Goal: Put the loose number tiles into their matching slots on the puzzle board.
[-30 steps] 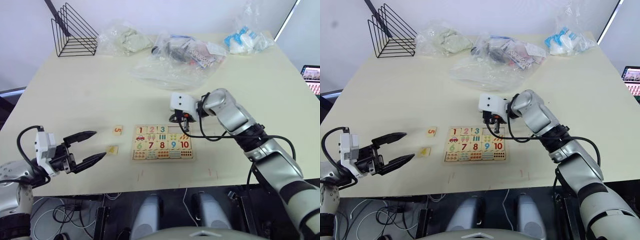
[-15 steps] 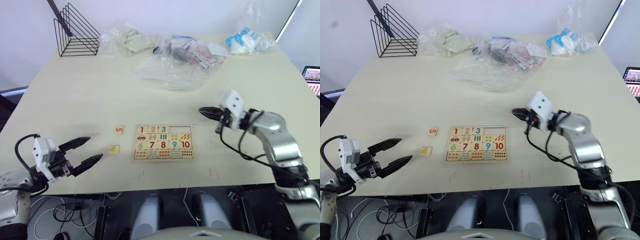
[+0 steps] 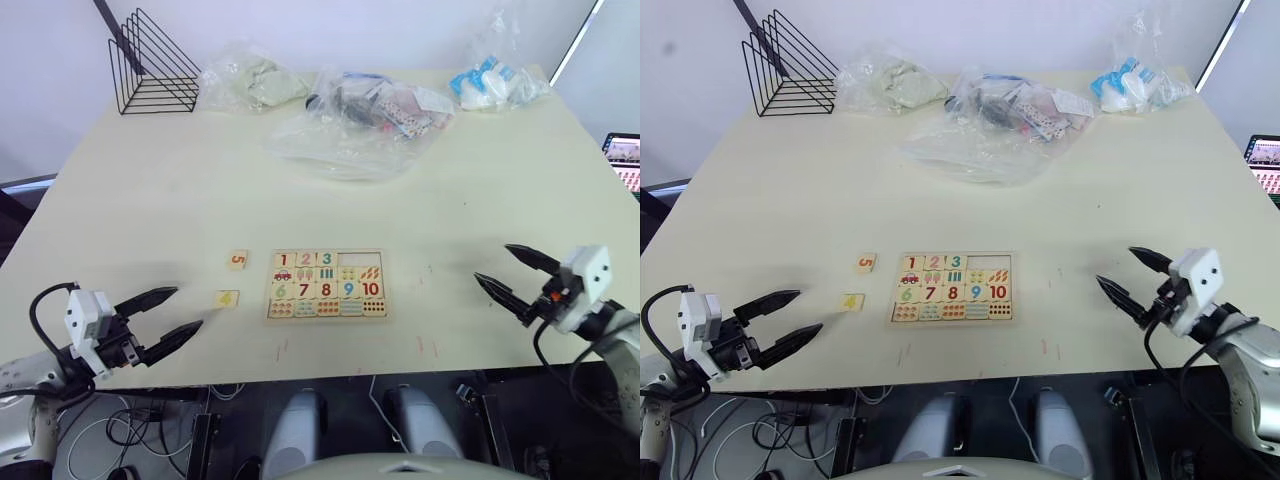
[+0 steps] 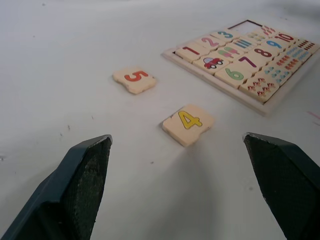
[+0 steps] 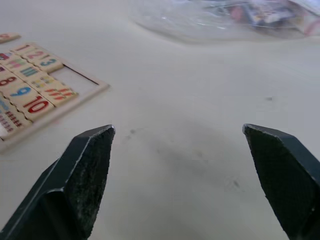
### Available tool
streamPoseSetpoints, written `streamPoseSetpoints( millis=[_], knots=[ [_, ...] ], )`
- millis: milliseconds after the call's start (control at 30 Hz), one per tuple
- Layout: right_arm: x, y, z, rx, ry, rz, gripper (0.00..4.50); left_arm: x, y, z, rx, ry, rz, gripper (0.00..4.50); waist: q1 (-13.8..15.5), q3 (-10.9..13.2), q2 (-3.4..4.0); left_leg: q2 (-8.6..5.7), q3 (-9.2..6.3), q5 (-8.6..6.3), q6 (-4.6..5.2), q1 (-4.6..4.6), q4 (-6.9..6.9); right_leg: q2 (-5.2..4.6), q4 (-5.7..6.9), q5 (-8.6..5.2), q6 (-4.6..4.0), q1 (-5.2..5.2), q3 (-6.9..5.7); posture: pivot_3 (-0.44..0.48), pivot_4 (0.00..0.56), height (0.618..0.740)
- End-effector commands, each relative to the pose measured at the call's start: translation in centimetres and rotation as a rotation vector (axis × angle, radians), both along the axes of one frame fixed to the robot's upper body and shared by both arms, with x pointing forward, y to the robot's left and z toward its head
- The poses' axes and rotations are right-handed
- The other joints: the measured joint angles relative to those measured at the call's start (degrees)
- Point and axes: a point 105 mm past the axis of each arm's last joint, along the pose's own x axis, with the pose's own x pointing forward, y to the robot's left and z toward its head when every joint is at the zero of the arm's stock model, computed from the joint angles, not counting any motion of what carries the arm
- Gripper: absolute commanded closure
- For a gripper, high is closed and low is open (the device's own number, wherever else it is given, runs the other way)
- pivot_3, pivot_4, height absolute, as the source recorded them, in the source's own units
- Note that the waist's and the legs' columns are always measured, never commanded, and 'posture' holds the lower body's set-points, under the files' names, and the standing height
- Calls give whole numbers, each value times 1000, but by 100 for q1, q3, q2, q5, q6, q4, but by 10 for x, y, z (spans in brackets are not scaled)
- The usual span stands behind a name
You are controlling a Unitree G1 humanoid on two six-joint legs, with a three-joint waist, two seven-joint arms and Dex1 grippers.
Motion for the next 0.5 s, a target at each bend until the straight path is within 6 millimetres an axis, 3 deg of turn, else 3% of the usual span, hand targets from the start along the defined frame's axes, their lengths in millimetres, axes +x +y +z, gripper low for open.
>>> streamPoseSetpoints(
  millis=[33,233,500],
  knots=[
    [-18,-22,4,-18,-48,-54,70,-1,7,8,13,-32,9,0,14,0,0,-1,2,0,0,-1,-1,0,0,0,0,0,-1,0,150,740],
    [-35,-31,-9,-46,-32,-73,70,-1,8,6,14,-27,-2,0,5,-2,-1,2,6,0,0,3,1,1,0,0,0,2,1,0,150,740],
    [-40,-24,-18,-45,-41,-65,70,0,6,5,11,-29,-9,0,8,-3,-3,2,6,0,0,2,1,1,1,0,0,3,1,0,150,740]
  ],
)
